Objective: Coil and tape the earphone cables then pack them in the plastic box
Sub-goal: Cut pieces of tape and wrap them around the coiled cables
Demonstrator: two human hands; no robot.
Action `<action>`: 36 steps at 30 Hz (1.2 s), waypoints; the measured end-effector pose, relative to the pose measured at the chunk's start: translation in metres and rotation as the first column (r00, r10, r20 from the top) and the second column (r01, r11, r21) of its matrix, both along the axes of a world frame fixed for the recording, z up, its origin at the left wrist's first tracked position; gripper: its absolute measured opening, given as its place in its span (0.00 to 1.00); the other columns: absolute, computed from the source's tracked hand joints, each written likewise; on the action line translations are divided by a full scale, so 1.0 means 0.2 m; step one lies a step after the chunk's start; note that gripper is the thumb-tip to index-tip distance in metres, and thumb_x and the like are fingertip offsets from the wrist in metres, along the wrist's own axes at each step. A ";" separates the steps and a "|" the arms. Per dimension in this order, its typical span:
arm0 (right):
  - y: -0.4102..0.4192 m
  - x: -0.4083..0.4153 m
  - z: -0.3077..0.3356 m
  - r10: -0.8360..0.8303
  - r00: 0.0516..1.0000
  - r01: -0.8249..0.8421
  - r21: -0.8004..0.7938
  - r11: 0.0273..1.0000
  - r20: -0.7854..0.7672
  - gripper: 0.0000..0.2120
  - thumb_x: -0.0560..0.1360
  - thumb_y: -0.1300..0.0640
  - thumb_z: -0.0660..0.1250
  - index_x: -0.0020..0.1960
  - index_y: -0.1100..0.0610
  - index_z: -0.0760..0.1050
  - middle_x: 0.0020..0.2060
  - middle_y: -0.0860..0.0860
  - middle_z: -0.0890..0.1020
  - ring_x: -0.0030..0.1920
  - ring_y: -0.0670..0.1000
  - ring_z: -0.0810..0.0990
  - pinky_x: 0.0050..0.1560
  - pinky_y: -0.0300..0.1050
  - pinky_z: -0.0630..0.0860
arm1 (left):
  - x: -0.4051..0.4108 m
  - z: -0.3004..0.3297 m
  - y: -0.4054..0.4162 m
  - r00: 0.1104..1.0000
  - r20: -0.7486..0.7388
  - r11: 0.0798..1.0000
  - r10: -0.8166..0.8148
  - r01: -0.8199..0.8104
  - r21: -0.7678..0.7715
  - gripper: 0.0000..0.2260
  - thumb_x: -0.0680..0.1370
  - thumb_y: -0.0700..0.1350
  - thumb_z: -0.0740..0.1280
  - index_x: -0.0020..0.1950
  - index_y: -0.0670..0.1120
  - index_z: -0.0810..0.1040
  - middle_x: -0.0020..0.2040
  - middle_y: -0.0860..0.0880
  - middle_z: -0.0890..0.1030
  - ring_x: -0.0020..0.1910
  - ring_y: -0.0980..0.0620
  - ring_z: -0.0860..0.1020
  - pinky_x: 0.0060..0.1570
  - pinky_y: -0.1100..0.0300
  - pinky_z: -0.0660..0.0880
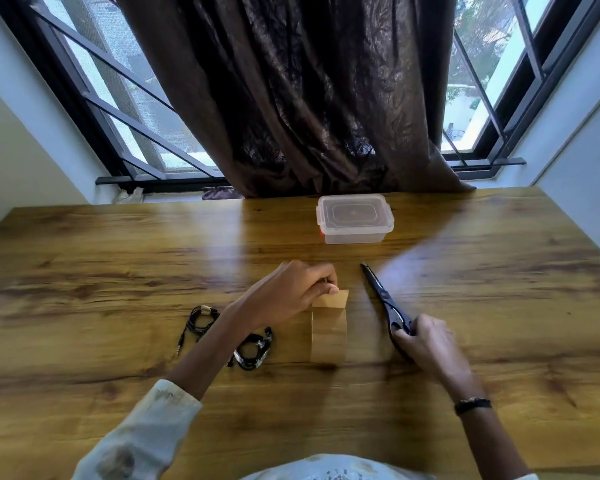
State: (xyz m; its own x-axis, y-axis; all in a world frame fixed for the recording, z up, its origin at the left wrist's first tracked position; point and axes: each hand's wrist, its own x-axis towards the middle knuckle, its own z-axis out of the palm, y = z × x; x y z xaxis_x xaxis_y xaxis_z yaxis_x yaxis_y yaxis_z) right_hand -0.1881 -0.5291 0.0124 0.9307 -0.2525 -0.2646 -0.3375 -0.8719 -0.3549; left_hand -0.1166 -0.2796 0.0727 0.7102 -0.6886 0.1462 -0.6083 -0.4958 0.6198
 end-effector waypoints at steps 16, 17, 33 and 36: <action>-0.42 -0.18 0.32 0.450 0.876 -0.477 0.176 0.861 0.175 0.23 0.66 0.32 0.70 0.51 0.46 0.70 0.47 0.42 0.75 0.48 0.41 0.76 0.47 0.38 0.76 | 0.01 -0.02 0.00 0.998 0.061 0.999 -0.016 0.013 0.039 0.02 0.81 0.51 0.58 0.49 0.57 0.70 0.36 0.56 0.77 0.33 0.57 0.77 0.32 0.60 0.76; -0.44 -0.18 0.34 0.473 0.867 -0.494 0.146 0.857 0.159 0.25 0.66 0.29 0.67 0.52 0.45 0.69 0.48 0.41 0.75 0.50 0.39 0.75 0.48 0.37 0.75 | 0.02 -0.02 0.00 0.997 0.074 0.999 -0.018 0.015 0.040 0.02 0.81 0.51 0.59 0.49 0.56 0.70 0.36 0.56 0.76 0.33 0.57 0.77 0.31 0.62 0.75; -0.38 0.00 0.44 0.722 0.668 -0.718 -0.101 0.689 0.181 0.24 0.66 0.36 0.73 0.51 0.45 0.66 0.45 0.37 0.69 0.43 0.44 0.71 0.44 0.30 0.68 | -0.02 0.03 -0.01 0.991 0.134 0.998 -0.011 0.004 0.057 0.03 0.81 0.46 0.61 0.50 0.49 0.73 0.39 0.54 0.78 0.33 0.56 0.74 0.33 0.66 0.70; -0.37 0.02 0.46 0.716 0.674 -0.710 -0.106 0.696 0.182 0.28 0.64 0.27 0.68 0.50 0.46 0.66 0.44 0.40 0.70 0.43 0.46 0.72 0.43 0.36 0.70 | -0.03 0.04 -0.01 0.989 0.144 0.999 -0.011 0.004 0.046 0.04 0.81 0.45 0.61 0.50 0.47 0.74 0.42 0.55 0.76 0.37 0.56 0.75 0.36 0.66 0.73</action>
State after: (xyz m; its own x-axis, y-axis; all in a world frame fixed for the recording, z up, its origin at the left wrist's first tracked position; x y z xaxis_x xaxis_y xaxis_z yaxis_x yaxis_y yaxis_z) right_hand -0.1839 -0.6026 0.1040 0.8604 0.5058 -0.0623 0.4638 -0.8278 -0.3157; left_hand -0.1230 -0.2809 0.0805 0.6786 -0.7022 0.2154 -0.6937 -0.5165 0.5020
